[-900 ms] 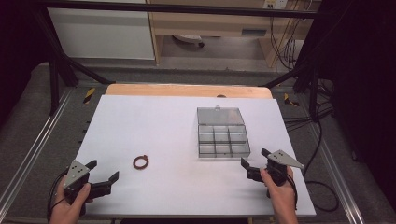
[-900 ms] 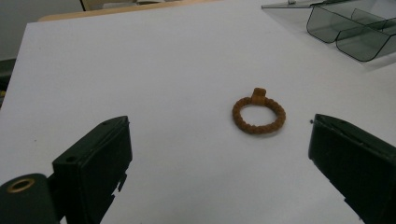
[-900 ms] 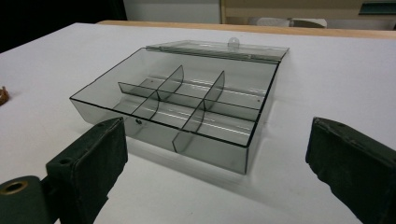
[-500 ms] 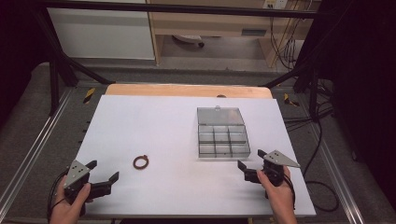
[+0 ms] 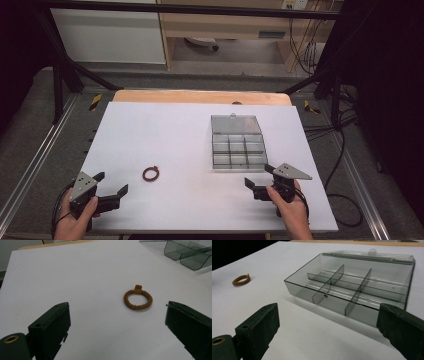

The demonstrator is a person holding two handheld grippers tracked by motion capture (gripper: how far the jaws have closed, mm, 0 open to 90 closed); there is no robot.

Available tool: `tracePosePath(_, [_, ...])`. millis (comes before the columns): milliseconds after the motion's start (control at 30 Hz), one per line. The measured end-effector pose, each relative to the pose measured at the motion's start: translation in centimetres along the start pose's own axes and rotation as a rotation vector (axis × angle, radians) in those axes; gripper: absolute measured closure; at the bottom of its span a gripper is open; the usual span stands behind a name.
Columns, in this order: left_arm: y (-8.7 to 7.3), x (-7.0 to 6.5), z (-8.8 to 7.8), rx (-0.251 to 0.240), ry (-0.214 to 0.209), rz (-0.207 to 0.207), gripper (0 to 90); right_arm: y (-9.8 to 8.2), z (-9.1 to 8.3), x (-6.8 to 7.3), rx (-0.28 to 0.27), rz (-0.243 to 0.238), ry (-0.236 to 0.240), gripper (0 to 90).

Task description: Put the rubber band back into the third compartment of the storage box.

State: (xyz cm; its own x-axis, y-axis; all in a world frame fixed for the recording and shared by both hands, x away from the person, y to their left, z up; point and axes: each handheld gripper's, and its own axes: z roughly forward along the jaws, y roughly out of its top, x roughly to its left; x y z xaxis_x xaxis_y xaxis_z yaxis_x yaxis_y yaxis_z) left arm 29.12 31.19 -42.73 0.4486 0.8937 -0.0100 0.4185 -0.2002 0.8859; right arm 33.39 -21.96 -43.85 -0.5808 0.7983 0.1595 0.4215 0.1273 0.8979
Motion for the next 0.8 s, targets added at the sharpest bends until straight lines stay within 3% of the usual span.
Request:
tracePosePath(267, [-0.1,-0.1,0.2,0.010,-0.015,0.008,6.3,0.1,0.9,1.5,0.012,-0.013,0.061,6.3])
tracePosePath(567, [-0.2,-0.1,0.3,0.020,-0.013,0.006,5.9,0.4,3.1,3.9,0.086,-0.037,0.150,6.2])
tracePosePath(800, [-0.2,-0.1,0.3,0.021,-0.013,0.007,5.9,0.7,5.1,5.8,0.125,-0.052,0.194,5.4])
